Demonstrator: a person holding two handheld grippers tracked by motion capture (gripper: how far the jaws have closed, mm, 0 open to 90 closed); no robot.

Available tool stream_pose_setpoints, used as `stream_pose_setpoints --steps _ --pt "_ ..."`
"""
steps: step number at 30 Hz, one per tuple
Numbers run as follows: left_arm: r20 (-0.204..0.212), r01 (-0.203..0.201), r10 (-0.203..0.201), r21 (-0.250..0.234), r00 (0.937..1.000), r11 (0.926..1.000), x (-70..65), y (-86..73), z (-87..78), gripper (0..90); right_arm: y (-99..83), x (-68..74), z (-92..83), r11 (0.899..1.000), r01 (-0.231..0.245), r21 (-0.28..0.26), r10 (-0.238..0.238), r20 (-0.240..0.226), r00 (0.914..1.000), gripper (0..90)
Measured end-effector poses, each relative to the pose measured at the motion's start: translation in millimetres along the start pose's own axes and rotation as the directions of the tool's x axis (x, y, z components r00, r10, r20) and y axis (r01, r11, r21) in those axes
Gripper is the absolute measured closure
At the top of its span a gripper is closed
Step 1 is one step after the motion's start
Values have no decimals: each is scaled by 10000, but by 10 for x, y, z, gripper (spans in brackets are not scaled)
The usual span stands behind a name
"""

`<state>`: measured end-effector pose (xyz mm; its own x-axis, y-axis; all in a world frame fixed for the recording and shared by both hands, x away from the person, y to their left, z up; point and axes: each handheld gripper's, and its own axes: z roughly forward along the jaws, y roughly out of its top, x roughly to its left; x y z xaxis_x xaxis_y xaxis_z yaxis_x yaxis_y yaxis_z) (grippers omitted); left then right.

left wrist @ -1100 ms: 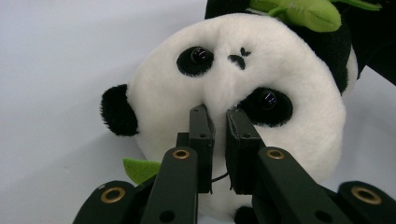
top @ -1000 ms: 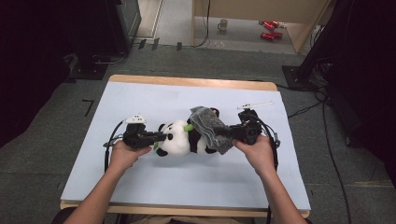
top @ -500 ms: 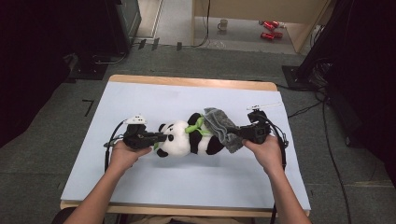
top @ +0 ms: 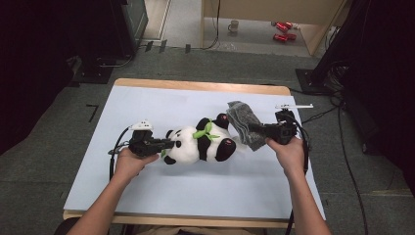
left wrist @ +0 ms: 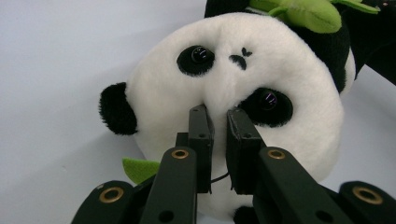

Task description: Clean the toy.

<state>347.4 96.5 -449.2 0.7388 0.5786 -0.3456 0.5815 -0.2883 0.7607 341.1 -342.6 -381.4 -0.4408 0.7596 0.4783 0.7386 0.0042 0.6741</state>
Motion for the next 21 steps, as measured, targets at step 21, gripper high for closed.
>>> stream_pose_setpoints --steps 21 --pt "-314 -137 142 157 9994 9998 -90 -57 -28 825 121 349 751 9873 1213 1024 -1005 -1877 9771 794"
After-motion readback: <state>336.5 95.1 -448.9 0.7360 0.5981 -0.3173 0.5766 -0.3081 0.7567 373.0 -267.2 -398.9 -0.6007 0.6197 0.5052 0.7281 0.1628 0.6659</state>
